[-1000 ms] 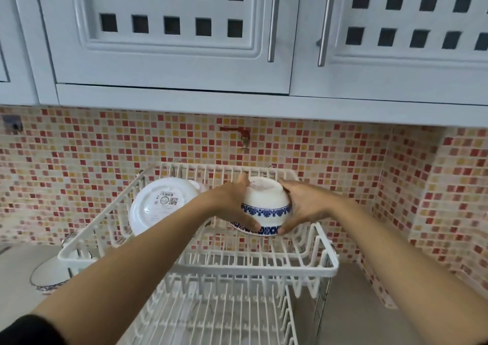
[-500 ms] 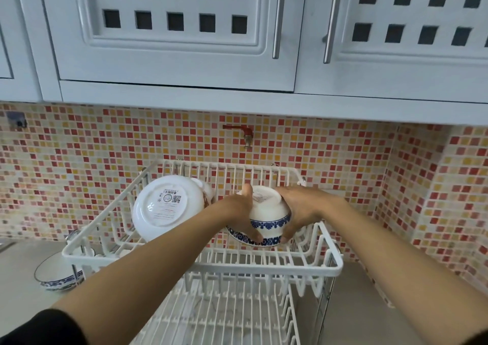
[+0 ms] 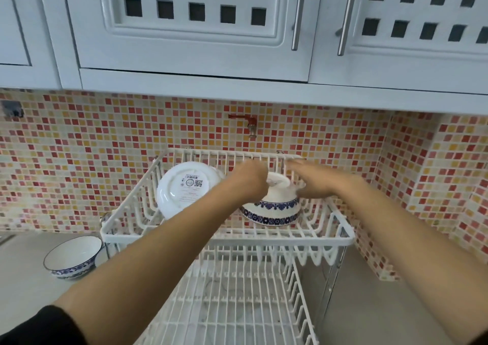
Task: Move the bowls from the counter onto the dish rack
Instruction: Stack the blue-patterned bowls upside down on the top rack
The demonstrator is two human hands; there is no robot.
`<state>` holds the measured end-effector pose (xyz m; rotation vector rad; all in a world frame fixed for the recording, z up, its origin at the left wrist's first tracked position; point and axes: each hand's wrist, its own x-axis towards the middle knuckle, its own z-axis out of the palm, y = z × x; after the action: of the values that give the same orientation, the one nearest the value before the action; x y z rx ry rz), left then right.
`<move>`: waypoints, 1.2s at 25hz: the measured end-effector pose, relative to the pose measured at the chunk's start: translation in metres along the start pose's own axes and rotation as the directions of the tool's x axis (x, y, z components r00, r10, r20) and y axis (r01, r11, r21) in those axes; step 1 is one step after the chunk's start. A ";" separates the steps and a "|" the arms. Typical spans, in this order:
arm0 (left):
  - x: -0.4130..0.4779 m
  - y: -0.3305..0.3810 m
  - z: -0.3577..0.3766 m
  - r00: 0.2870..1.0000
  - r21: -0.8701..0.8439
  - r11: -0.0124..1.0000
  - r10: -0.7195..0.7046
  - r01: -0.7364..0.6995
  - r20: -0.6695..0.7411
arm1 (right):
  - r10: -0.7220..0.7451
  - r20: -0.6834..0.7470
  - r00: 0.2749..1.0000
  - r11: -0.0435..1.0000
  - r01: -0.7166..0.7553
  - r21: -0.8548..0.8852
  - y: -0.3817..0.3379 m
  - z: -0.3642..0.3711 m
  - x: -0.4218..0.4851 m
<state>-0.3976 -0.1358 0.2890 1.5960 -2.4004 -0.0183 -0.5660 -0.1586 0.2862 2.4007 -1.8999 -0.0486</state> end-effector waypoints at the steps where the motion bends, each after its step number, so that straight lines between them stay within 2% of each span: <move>1: -0.008 -0.005 -0.009 0.998 -0.022 1.000 0.000 -0.001 -0.061 | -0.008 -0.061 0.998 0.999 0.010 0.035 -0.012 -0.007 -0.005; 4: -0.035 -0.034 -0.036 0.982 -0.074 0.997 -0.007 -0.007 -0.190 | -0.025 -0.242 0.970 0.992 0.053 0.111 -0.061 -0.025 -0.015; 7: -0.070 -0.088 -0.058 0.961 -0.093 0.995 -0.056 0.031 -0.269 | -0.045 -0.314 0.948 0.982 0.099 0.158 -0.128 -0.033 -0.014; 13: -0.157 -0.221 -0.070 0.953 -0.128 0.977 -0.197 0.172 -0.228 | -0.110 -0.340 0.934 0.962 0.186 0.200 -0.281 -0.015 0.001; 18: -0.208 -0.314 -0.050 0.941 -0.098 0.949 -0.310 0.298 -0.135 | -0.065 -0.389 0.919 0.909 0.215 0.356 -0.398 0.018 0.015; 20: -0.221 -0.347 -0.033 0.933 -0.063 0.938 -0.345 0.340 -0.100 | -0.034 -0.350 0.936 0.884 0.192 0.426 -0.435 0.042 0.027; 24: -0.233 -0.401 0.021 0.878 -0.136 0.869 -0.478 0.476 0.014 | 0.061 -0.147 0.987 0.826 0.033 0.563 -0.468 0.104 0.057; 30: -0.231 -0.453 0.114 0.823 -0.109 0.822 -0.534 0.559 0.192 | 0.228 0.041 0.973 0.820 -0.214 0.531 -0.460 0.194 0.104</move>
<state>0.0717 -0.1207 0.0622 2.2105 -1.8819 -0.4482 -0.1102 -0.1637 0.0574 2.4266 -2.4246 0.6034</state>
